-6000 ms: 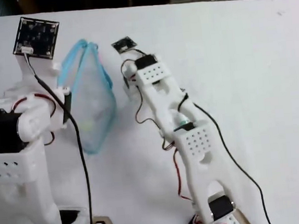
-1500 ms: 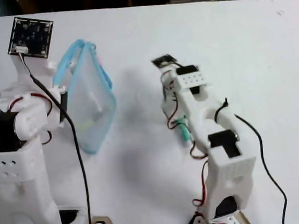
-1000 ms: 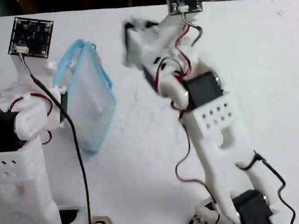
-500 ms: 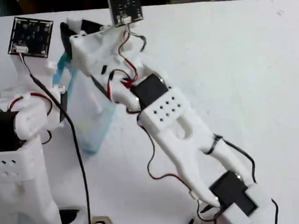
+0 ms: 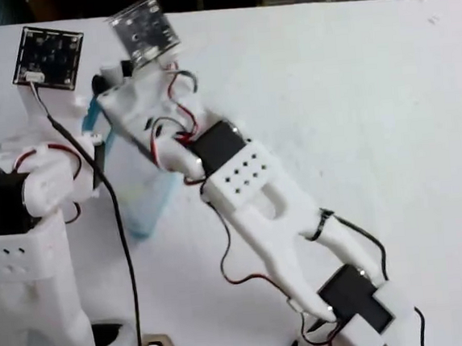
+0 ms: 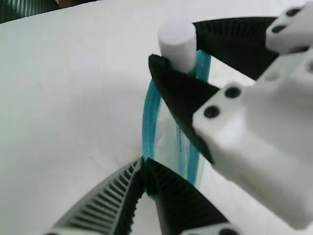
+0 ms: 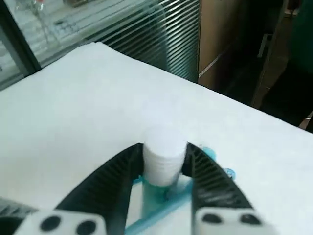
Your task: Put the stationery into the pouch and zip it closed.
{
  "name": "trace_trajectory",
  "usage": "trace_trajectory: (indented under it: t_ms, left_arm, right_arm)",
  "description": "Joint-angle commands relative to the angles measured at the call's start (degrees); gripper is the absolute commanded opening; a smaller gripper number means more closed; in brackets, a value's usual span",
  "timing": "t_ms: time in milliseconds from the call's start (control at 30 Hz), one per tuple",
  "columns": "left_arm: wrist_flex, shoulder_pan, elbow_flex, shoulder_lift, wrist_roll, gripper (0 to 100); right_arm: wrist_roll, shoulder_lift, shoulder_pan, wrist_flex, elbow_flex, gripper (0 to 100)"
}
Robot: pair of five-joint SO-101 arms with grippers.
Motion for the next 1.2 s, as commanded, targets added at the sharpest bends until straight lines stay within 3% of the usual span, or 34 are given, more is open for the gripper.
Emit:
trace_trajectory:
  t_ms: [0,67,300,600,800,1167]
  left_arm:
    - [1.1,-0.1,0.4,3.2,-0.4,2]
    - [1.1,-0.1,0.4,3.2,-0.4,2]
    - [0.2,-0.1,0.4,3.2,-0.4,2]
    - [0.2,0.1,0.4,3.3,-0.4,2]
    - [0.2,0.1,0.4,3.3,-0.4,2]
    - [0.3,0.1,0.5,3.3,-0.4,2]
  right_arm:
    - [0.9,-0.3,-0.6,1.7,-1.6,30.2]
    - [0.7,-1.5,0.0,1.8,-1.6,35.0]
    - [0.5,-10.6,4.7,1.5,-1.6,35.1]
    - [1.2,-12.3,20.1,2.7,1.7,35.1]
    - [17.2,-2.4,21.1,1.4,17.8,35.1]
    - [17.6,16.3,15.3,-27.3,27.8,35.1]
